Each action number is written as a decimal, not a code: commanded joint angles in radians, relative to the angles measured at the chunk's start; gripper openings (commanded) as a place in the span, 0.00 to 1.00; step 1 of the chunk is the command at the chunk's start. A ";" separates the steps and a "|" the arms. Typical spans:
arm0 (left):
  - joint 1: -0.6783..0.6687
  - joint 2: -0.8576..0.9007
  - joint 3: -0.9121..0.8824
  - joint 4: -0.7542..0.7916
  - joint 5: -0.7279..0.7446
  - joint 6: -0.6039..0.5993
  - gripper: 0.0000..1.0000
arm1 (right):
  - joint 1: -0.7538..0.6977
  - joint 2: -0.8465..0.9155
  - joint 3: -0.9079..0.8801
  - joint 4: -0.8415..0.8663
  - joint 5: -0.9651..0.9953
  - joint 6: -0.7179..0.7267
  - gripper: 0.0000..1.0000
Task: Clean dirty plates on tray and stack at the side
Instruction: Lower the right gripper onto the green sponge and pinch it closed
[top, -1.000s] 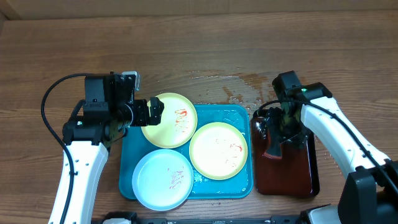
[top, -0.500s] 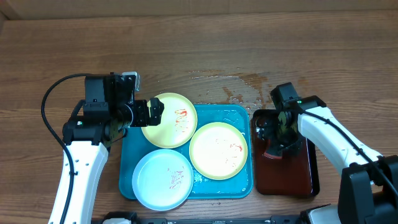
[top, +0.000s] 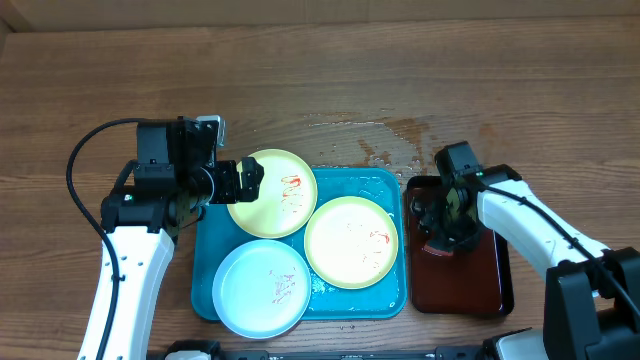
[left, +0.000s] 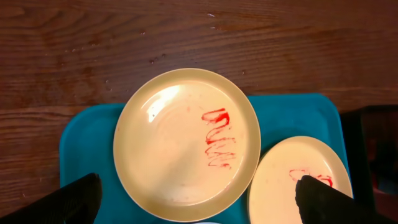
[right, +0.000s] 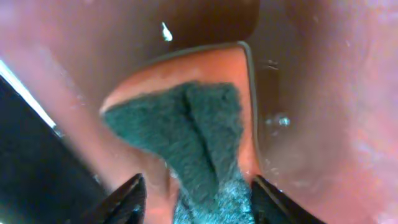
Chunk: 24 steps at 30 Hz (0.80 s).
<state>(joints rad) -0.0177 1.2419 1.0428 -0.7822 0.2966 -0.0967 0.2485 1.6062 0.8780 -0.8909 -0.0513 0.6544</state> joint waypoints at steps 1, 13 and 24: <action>-0.003 0.008 0.026 0.001 0.010 0.023 1.00 | -0.002 -0.020 -0.013 0.021 -0.002 -0.001 0.42; -0.003 0.008 0.026 0.005 0.011 0.023 1.00 | -0.002 -0.020 0.009 -0.031 0.058 -0.002 0.04; -0.003 0.008 0.026 0.004 0.011 0.023 1.00 | -0.002 -0.020 0.215 -0.268 0.103 -0.003 0.04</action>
<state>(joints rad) -0.0177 1.2419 1.0428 -0.7788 0.2966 -0.0967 0.2485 1.6058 1.0424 -1.1435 0.0303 0.6533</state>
